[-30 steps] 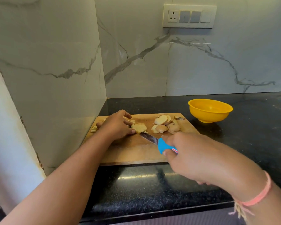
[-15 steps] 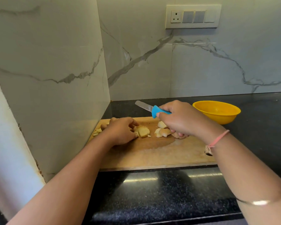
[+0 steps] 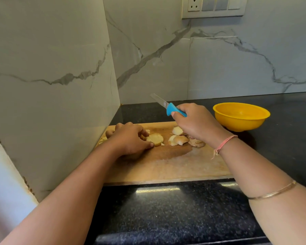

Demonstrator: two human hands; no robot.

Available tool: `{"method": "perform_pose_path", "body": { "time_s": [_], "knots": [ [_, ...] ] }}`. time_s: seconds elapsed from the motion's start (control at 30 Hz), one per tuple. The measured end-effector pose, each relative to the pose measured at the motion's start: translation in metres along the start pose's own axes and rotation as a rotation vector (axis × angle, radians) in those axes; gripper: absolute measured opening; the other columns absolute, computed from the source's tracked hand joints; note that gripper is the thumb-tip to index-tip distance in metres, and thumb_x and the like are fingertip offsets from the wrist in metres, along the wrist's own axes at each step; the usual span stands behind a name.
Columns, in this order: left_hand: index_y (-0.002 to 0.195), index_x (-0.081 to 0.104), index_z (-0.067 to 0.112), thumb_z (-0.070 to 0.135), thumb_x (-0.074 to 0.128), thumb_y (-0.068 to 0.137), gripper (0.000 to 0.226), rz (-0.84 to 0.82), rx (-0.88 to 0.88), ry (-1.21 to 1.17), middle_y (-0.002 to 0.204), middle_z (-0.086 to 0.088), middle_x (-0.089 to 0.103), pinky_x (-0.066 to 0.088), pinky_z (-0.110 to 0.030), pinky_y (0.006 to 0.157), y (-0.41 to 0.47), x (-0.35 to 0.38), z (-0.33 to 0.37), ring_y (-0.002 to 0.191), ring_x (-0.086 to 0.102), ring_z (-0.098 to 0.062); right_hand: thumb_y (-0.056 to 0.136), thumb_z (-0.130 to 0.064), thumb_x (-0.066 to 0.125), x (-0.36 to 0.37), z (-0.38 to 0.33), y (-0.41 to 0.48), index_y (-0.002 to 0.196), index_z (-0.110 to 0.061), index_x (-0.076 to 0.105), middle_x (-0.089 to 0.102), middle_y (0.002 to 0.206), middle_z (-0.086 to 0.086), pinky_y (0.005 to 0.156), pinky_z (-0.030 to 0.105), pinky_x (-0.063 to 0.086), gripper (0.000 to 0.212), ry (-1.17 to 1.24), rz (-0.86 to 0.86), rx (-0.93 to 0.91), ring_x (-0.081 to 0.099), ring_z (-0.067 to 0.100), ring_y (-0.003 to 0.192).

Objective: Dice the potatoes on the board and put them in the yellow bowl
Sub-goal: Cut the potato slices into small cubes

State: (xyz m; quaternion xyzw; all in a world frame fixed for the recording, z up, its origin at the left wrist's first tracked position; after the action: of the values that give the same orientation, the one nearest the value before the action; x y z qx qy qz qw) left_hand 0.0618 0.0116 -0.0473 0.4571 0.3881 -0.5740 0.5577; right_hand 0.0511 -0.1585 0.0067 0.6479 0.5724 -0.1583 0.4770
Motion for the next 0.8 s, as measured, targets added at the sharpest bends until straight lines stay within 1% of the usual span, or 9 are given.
{"method": "perform_pose_path", "body": {
  "time_s": [0.1, 0.2, 0.27, 0.33, 0.4, 0.53, 0.67, 0.73, 0.8],
  "knots": [
    [0.113, 0.057, 0.035, 0.057, 0.062, 0.083, 0.037, -0.003, -0.025, 0.003, 0.127, 0.004, 0.047, 0.032, -0.047, 0.104, -0.001, 0.0, -0.001, 0.125, 0.036, -0.024, 0.098, -0.032, 0.043, 0.001, 0.003, 0.001, 0.104, -0.014, 0.062, 0.056, 0.078, -0.003, 0.051, 0.018, 0.036, 0.027, -0.004, 0.012, -0.002, 0.053, 0.01, 0.063],
    [0.091, 0.053, 0.036, 0.054, 0.066, 0.081, 0.025, 0.024, -0.013, -0.062, 0.12, 0.005, 0.05, 0.034, -0.044, 0.102, -0.003, -0.002, 0.0, 0.12, 0.038, -0.021, 0.098, -0.032, 0.043, 0.002, 0.004, 0.0, 0.105, -0.014, 0.062, 0.059, 0.08, -0.001, 0.053, 0.019, 0.04, 0.027, 0.006, 0.014, -0.01, 0.054, 0.011, 0.063],
    [0.082, 0.052, 0.035, 0.049, 0.067, 0.082, 0.021, 0.048, 0.009, -0.101, 0.11, 0.011, 0.052, 0.031, -0.039, 0.097, -0.005, -0.004, 0.002, 0.118, 0.038, -0.017, 0.098, -0.032, 0.043, 0.003, 0.004, 0.0, 0.106, -0.013, 0.062, 0.059, 0.081, 0.001, 0.054, 0.02, 0.042, 0.028, 0.015, 0.015, -0.014, 0.054, 0.011, 0.064],
    [0.082, 0.053, 0.037, 0.046, 0.066, 0.084, 0.016, 0.086, 0.018, -0.113, 0.103, 0.017, 0.052, 0.027, -0.037, 0.09, -0.007, -0.008, 0.002, 0.119, 0.038, -0.016, 0.098, -0.032, 0.043, 0.003, 0.005, -0.001, 0.107, -0.014, 0.061, 0.06, 0.082, 0.001, 0.056, 0.021, 0.043, 0.028, 0.02, 0.018, -0.013, 0.054, 0.011, 0.064],
    [0.087, 0.057, 0.039, 0.046, 0.066, 0.084, 0.012, 0.108, 0.025, -0.118, 0.101, 0.019, 0.055, 0.025, -0.036, 0.086, -0.007, -0.012, 0.002, 0.12, 0.039, -0.015, 0.098, -0.032, 0.043, 0.003, 0.007, -0.001, 0.109, -0.014, 0.061, 0.061, 0.083, 0.001, 0.058, 0.023, 0.045, 0.028, 0.019, 0.022, -0.01, 0.054, 0.011, 0.064],
    [0.095, 0.059, 0.042, 0.049, 0.064, 0.085, 0.013, 0.074, 0.024, -0.052, 0.099, 0.019, 0.055, 0.023, -0.034, 0.082, -0.008, -0.009, 0.004, 0.116, 0.038, -0.014, 0.098, -0.033, 0.043, 0.006, 0.009, 0.0, 0.112, -0.015, 0.06, 0.06, 0.084, 0.0, 0.055, 0.019, 0.041, 0.029, 0.02, 0.018, -0.008, 0.052, 0.01, 0.064],
    [0.101, 0.059, 0.04, 0.046, 0.056, 0.091, 0.012, 0.117, -0.01, -0.054, 0.107, 0.016, 0.058, 0.024, -0.036, 0.086, -0.008, -0.014, -0.002, 0.118, 0.042, -0.017, 0.098, -0.034, 0.043, 0.006, 0.011, 0.0, 0.114, -0.015, 0.06, 0.06, 0.086, -0.001, 0.054, 0.018, 0.039, 0.029, 0.024, 0.028, -0.001, 0.052, 0.009, 0.064],
    [0.097, 0.058, 0.04, 0.042, 0.053, 0.095, 0.006, 0.144, -0.046, -0.082, 0.11, 0.014, 0.061, 0.025, -0.037, 0.09, -0.009, -0.017, -0.008, 0.116, 0.047, -0.018, 0.098, -0.033, 0.043, 0.005, 0.011, 0.0, 0.114, -0.015, 0.06, 0.06, 0.087, 0.0, 0.054, 0.018, 0.04, 0.029, 0.026, 0.034, 0.002, 0.052, 0.01, 0.064],
    [0.09, 0.056, 0.04, 0.035, 0.05, 0.098, 0.011, 0.17, -0.07, -0.095, 0.111, 0.013, 0.063, 0.026, -0.037, 0.093, -0.009, -0.019, -0.011, 0.11, 0.053, -0.018, 0.098, -0.033, 0.043, 0.004, 0.012, -0.001, 0.113, -0.015, 0.06, 0.06, 0.087, 0.0, 0.054, 0.018, 0.04, 0.029, 0.027, 0.038, 0.001, 0.053, 0.01, 0.065]
  ]
}}
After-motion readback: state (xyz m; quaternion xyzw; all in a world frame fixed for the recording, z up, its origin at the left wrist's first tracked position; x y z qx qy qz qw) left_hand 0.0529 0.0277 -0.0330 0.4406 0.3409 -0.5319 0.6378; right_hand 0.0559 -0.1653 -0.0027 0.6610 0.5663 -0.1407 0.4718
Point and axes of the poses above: each hand's wrist, its own y-axis towards the middle knuckle, its own x-axis out of the palm, z = x × y, the point moved 10 cm from there along y, towards the middle knuckle
